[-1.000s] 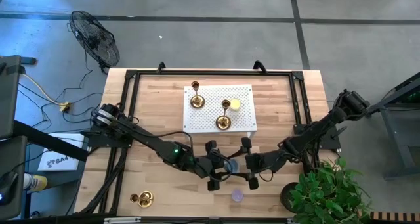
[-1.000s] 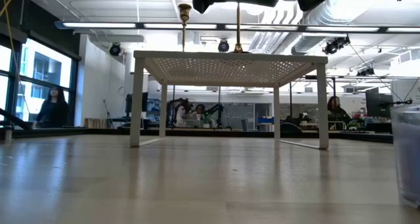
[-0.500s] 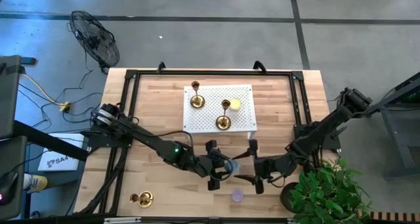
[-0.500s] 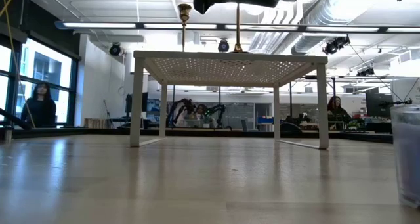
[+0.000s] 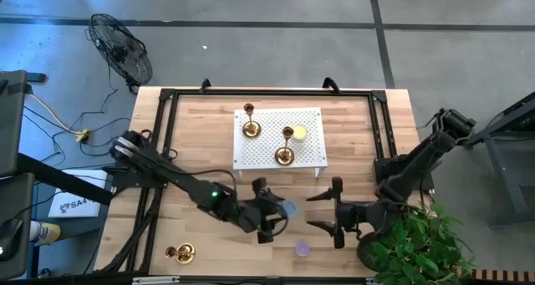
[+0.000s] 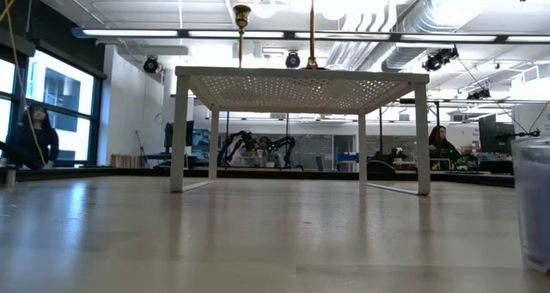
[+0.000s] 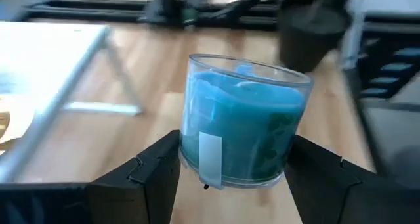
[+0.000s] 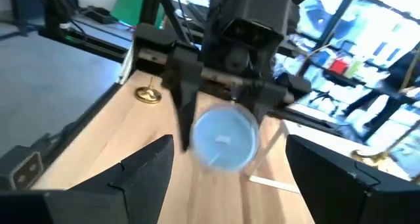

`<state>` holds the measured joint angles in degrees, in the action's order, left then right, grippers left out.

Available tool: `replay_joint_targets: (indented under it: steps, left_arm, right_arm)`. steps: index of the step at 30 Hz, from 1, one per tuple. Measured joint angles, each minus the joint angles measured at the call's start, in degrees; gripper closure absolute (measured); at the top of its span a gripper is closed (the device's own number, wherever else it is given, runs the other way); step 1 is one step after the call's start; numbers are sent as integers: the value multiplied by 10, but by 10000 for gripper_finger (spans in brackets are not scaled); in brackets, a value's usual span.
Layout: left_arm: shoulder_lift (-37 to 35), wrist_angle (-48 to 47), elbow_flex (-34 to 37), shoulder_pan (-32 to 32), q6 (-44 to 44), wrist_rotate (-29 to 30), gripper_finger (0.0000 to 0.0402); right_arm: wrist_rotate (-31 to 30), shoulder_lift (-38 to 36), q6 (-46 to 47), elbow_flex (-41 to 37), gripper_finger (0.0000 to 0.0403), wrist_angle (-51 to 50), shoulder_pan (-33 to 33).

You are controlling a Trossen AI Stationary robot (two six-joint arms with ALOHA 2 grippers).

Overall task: Pick & Place candle stick holders
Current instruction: Put the blue scented candle on the shelf

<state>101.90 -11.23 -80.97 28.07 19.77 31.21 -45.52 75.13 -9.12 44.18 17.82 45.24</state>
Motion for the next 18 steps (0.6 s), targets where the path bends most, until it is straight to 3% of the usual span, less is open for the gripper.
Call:
replay_joint_targets:
  steps: [11, 18]
  left_arm:
    - [-72, -68, 0, 55, 2, 267, 178]
    - [-87, -75, 0, 43, 1, 418, 178]
  right_arm:
    - [-86, 0, -4, 0, 114, -5, 18]
    - [-103, 0, -4, 0, 114, -5, 18]
